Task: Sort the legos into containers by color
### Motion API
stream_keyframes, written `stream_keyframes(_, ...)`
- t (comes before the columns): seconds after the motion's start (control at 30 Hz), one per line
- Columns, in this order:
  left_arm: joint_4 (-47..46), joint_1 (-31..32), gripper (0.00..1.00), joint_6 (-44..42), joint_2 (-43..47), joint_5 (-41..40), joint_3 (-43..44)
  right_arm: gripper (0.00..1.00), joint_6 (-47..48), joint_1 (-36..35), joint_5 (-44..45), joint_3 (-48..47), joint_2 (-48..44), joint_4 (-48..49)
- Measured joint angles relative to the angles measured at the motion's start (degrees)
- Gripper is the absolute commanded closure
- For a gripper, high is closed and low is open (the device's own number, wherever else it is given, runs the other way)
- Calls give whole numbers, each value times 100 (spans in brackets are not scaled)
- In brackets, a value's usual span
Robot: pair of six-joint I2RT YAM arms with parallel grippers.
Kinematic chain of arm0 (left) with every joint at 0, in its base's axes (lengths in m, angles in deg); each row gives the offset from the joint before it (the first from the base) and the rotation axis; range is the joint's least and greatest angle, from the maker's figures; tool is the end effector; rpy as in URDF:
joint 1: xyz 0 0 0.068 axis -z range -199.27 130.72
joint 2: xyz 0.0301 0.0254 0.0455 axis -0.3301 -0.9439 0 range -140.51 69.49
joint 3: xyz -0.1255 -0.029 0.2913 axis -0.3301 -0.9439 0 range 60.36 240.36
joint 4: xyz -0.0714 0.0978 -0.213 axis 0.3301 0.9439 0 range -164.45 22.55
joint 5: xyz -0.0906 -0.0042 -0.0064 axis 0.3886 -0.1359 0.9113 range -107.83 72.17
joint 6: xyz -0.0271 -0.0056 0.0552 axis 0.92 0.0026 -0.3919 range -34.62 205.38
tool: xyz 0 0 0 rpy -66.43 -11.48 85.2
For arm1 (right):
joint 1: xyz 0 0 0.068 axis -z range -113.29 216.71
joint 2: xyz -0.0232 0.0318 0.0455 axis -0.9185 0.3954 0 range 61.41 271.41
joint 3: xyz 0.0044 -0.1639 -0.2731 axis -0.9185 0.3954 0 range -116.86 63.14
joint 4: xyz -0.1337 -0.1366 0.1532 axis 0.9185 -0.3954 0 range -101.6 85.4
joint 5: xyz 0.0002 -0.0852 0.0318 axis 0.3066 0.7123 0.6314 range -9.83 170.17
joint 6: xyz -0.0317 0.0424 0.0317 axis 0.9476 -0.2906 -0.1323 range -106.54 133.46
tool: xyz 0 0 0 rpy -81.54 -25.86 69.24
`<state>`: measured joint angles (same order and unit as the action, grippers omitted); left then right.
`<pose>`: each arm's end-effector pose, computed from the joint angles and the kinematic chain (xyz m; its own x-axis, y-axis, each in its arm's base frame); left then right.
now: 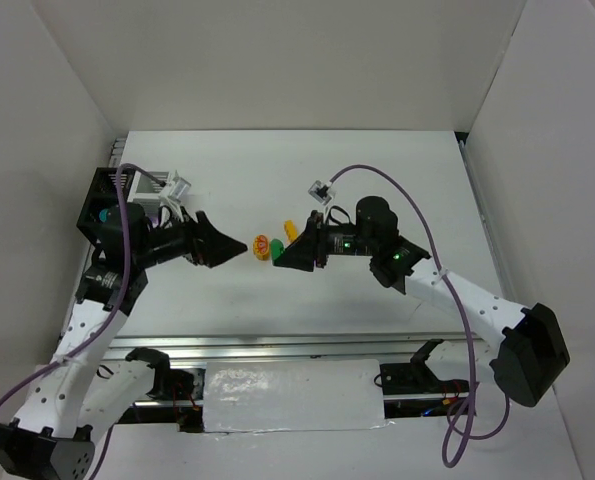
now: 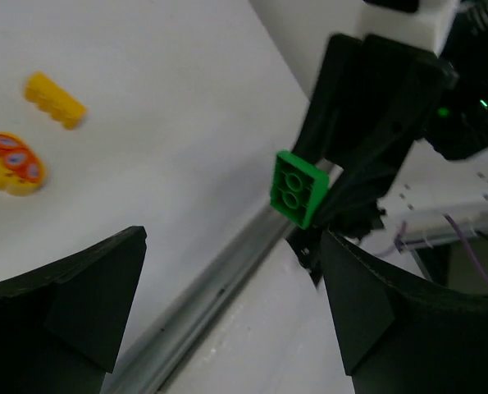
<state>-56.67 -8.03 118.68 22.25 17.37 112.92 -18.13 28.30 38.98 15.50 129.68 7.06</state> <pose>0.1314 -0.0535 0.3984 -0.5675 -0.3446 -0.7478 0.4783 0.6013 -0.6401 0.1741 0.1771 0.3615 -0.6160 0.0147 -0.7876 -0.7684 0.2088 0.6049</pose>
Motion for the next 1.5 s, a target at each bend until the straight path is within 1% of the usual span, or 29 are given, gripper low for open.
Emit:
stream_keyframes(0.07,-334,76,0,157,146,750,-343,100,-116,-46,-216,0,-17,157)
stream_keyframes(0.13,-608,138,2,304,332,1250,-518,100,-199,-155,-356,-7,-48,214)
stream_keyframes(0.23,-1078,247,5,444,562,1720,-544,100,-271,-409,-404,-111,-59,201)
stream_keyframes(0.4,-1950,411,6,800,693,2072,-673,100,-387,-763,-415,-417,-44,240)
stream_keyframes(0.5,-2004,520,7,855,645,2065,-682,100,-439,-890,-426,-553,-35,267)
stream_keyframes(0.6,-2035,608,15,905,579,2065,-691,100,-457,-1016,-435,-647,-2,267)
stream_keyframes(0.63,-2079,638,21,927,562,2063,-708,100,-457,-1060,-439,-706,46,271)
stream_keyframes(0.67,-2127,673,23,964,560,2065,-734,100,-459,-1088,-455,-761,94,275)
stream_keyframes(0.7,-2203,708,31,1019,562,2068,-763,100,-466,-1110,-476,-824,162,297)
stream_keyframes(0.77,-2308,765,42,1099,562,2070,-785,100,-479,-1134,-501,-896,273,332)
stream_keyframes(0.8,-2391,791,56,1165,560,2081,-793,100,-481,-1141,-522,-927,339,350)
stream_keyframes(0.87,-2514,820,70,1259,549,2090,-820,100,-476,-1150,-608,-946,396,411)
stream_keyframes(0.9,-2592,824,81,1331,538,2109,-835,100,-455,-1147,-625,-957,398,398)
stream_keyframes(0.97,-2699,839,95,1373,518,2124,-844,100,-448,-1147,-654,-977,396,393)
stream_keyframes(1.0,-2732,841,100,1390,509,2135,-844,98,-435,-1147,-654,-979,396,393)
stream_keyframes(1.03,-2771,844,100,1410,501,2146,-844,90,-431,-1147,-662,-979,389,398)
stream_keyframes(1.07,-2800,848,100,1432,501,2151,-844,49,-431,-1147,-667,-979,389,420)
stream_keyframes(1.13,-2813,852,100,1438,496,2149,-841,8,-455,-1147,-649,-979,382,439)
stream_keyframes(1.17,-2730,872,100,1360,494,2111,-811,0,-483,-1147,-616,-970,382,455)
stream_keyframes(1.23,-2341,905,100,1054,415,1928,-590,0,-389,-1139,-509,-914,334,422)
stream_keyframes(1.27,-2006,920,100,824,341,1690,-365,0,-361,-1113,-433,-859,280,356)
stream_keyframes(1.33,-1191,938,100,334,136,922,258,0,-282,-1014,-201,-656,76,236)
stream_keyframes(1.4,-529,938,100,-68,-94,-61,892,0,-210,-824,153,-389,-212,35)
stream_keyframes(1.5,81,944,100,-415,-415,-2052,1633,0,-111,-654,1016,-81,-645,-455)
